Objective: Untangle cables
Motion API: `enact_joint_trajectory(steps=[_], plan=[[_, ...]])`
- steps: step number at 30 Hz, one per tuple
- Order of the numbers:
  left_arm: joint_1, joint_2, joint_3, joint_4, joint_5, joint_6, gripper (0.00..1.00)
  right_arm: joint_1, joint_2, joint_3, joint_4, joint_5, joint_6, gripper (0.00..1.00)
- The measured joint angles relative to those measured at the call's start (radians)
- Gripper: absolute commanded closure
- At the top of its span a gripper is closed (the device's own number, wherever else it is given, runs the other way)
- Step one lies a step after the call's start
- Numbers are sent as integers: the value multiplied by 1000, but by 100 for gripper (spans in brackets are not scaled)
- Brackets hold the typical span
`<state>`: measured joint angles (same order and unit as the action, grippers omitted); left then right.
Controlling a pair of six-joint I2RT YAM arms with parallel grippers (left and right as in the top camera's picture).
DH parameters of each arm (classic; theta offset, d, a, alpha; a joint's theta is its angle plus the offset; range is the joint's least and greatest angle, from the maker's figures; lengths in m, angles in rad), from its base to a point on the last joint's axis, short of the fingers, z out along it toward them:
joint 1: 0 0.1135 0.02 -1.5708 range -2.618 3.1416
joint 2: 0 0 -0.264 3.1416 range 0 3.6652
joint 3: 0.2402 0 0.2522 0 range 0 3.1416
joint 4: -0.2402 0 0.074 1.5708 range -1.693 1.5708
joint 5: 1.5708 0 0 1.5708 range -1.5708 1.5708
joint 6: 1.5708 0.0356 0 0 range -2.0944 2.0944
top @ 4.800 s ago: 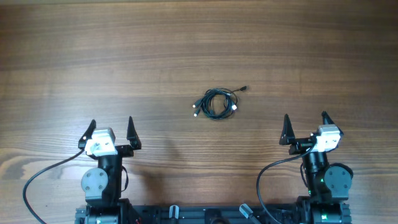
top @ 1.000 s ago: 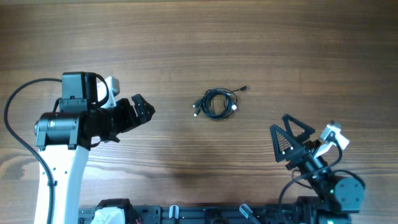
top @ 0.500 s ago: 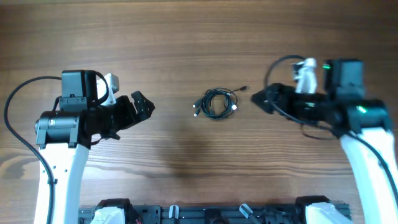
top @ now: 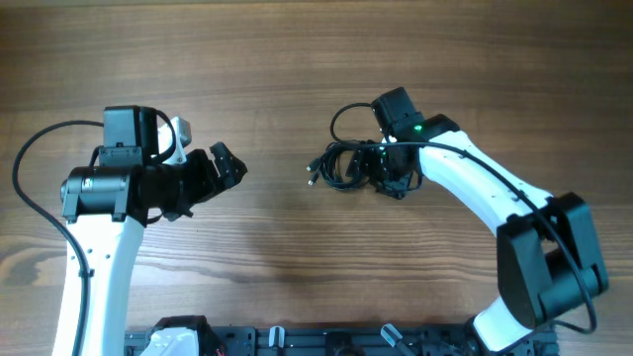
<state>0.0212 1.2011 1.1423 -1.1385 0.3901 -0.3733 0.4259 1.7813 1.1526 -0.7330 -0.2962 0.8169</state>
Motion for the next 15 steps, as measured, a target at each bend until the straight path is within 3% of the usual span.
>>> enact_joint_trajectory(steps=[3, 8, 13, 15], plan=[[0, 0, 0, -1, 0, 0, 0, 0, 51, 0, 48, -2, 21, 47], [0, 0, 0, -1, 0, 0, 0, 1, 87, 0, 78, 25, 33, 71], [0, 0, 0, -1, 0, 0, 0, 1, 94, 0, 84, 40, 31, 72], [0, 0, 0, -1, 0, 0, 0, 1, 94, -8, 103, 40, 30, 81]])
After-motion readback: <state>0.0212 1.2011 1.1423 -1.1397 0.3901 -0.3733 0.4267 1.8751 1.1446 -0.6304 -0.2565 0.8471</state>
